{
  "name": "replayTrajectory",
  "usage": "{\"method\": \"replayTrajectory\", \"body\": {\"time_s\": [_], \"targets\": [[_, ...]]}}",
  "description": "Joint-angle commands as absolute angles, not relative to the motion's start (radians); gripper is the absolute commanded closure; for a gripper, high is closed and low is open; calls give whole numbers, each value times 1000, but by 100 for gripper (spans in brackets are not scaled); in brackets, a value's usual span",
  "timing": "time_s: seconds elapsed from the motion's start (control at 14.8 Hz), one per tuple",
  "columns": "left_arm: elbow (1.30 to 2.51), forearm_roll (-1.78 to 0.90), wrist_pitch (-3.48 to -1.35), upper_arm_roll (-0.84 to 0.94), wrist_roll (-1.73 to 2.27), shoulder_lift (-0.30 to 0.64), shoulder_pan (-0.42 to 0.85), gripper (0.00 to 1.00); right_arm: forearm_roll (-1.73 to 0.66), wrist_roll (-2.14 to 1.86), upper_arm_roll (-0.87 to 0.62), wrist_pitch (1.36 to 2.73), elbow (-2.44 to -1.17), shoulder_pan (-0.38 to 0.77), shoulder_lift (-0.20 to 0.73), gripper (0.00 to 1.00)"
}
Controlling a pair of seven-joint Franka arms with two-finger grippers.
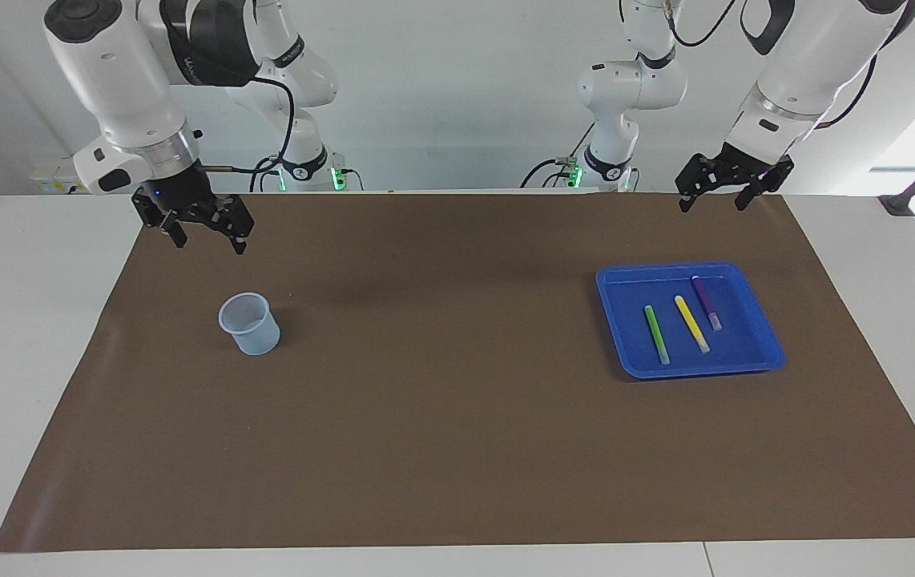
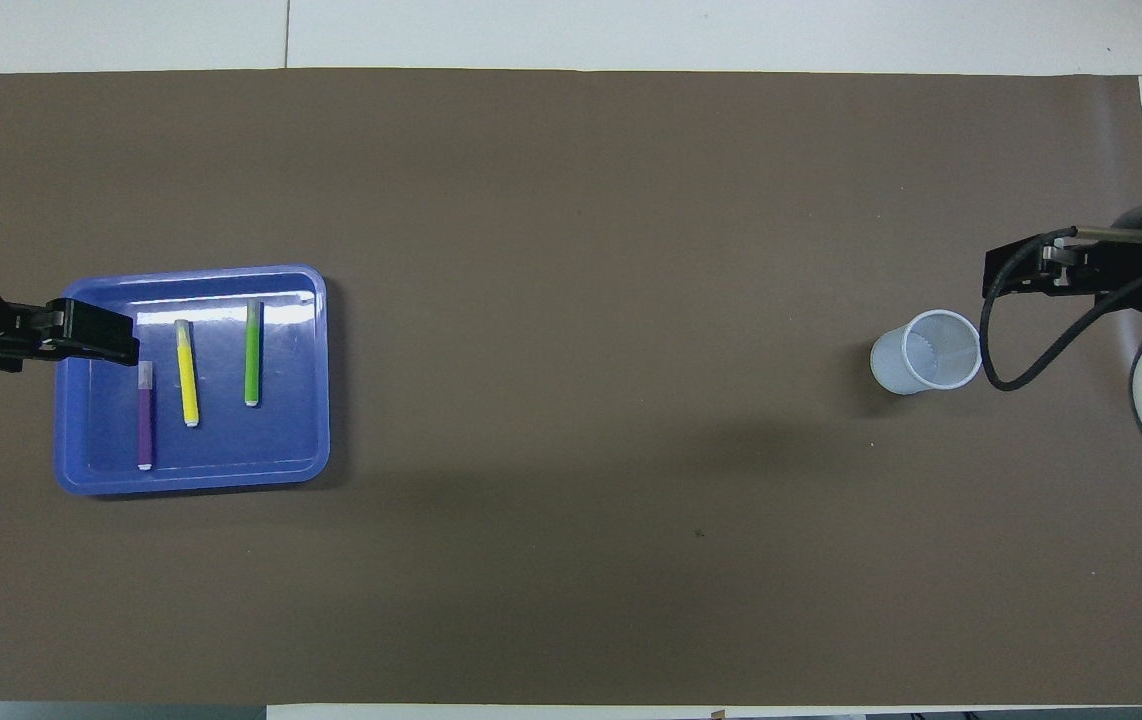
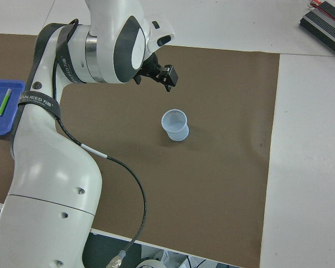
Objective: Transfer and insert pens with both arms
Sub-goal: 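Move the left gripper over the purple pen in the blue tray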
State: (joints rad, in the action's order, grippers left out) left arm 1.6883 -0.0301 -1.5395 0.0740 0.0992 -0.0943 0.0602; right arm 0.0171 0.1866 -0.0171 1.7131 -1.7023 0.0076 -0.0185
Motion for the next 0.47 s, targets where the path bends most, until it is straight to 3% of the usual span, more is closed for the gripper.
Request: {"method": "replayTrajectory", "body": {"time_s": [0.0, 0.41], "targets": [[1706, -26, -1559, 72, 100, -106, 60, 0, 31, 155, -23, 1697, -1690, -3, -20, 0], [1706, -26, -1559, 72, 104, -106, 60, 0, 26, 156, -23, 1698, -1701, -3, -26, 0]]}}
